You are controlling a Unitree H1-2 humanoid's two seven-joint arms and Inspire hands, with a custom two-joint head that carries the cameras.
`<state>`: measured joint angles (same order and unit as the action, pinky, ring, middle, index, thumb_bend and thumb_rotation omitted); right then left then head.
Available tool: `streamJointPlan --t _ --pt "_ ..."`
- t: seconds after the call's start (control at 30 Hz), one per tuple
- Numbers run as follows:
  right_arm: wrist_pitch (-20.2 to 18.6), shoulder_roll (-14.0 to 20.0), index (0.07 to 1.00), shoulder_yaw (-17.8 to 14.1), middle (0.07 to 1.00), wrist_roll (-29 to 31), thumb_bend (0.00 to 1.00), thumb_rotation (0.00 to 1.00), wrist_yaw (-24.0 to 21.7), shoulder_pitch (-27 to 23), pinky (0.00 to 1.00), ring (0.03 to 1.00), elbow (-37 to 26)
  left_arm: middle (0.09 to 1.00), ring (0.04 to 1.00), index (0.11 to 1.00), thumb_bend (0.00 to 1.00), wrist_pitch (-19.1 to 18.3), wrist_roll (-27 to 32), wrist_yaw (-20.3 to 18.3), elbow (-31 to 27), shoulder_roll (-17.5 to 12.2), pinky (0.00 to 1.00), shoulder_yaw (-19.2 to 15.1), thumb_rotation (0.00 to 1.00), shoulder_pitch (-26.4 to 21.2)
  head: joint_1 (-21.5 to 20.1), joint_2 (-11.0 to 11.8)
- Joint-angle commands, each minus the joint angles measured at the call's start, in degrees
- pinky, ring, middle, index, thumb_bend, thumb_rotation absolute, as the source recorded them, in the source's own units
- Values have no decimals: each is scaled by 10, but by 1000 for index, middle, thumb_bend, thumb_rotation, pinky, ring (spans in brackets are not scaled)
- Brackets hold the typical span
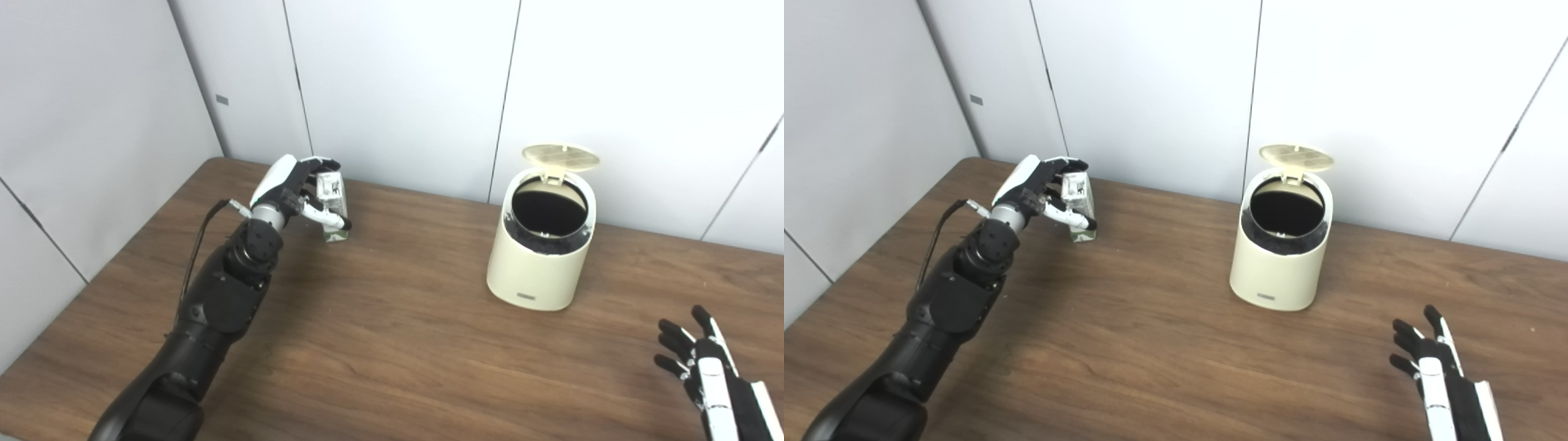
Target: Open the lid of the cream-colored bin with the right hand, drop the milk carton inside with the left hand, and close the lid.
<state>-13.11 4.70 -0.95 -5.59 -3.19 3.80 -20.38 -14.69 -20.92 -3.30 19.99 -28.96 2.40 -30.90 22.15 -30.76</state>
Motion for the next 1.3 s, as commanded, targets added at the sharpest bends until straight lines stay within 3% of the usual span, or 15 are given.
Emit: streamJointPlan --t 0.0,0.03,0.13,0.27,0.6,0.67,0.8,0.97,1.27 --pt "7 -1 972 -1 840 3 325 1000 4 -7 778 856 -24 684 633 706 864 -2 -24 4 -14 -26 564 5 0 -31 2 -4" --pt "7 -1 970 -2 837 6 324 1000 3 -7 778 855 -24 554 562 596 661 -8 -35 6 -16 -28 526 12 0 -31 2 -4" --pt "6 -2 969 -3 836 12 319 1000 2 -7 791 858 -25 494 443 512 520 -9 -55 17 -17 -29 489 20 0 -29 1 -7" --pt "4 -2 970 -1 824 10 294 1000 4 -6 798 857 -27 504 455 468 502 8 -67 42 -20 -23 486 15 0 -22 0 -8" --pt "27 3 966 -1 815 8 334 1000 3 -11 807 856 -10 505 438 469 502 25 -74 48 -58 -22 462 15 0 -8 -15 -13" --pt "27 2 964 -1 814 6 330 1000 5 -11 814 854 -9 494 431 463 483 28 -74 47 -71 -21 411 12 0 -4 -24 -14" --pt "35 -1 960 2 813 -1 347 1000 10 -12 820 845 1 463 397 499 472 27 -75 61 -128 -7 324 0 0 10 -59 -17" --pt "46 -7 956 8 799 -3 353 1000 16 -12 809 835 15 478 434 482 477 49 -66 75 -193 15 351 -16 0 27 -105 -22" --pt "70 -23 941 14 788 -10 368 1000 26 -16 782 800 44 490 427 485 475 68 -51 58 -282 58 338 -14 0 21 -165 -27"
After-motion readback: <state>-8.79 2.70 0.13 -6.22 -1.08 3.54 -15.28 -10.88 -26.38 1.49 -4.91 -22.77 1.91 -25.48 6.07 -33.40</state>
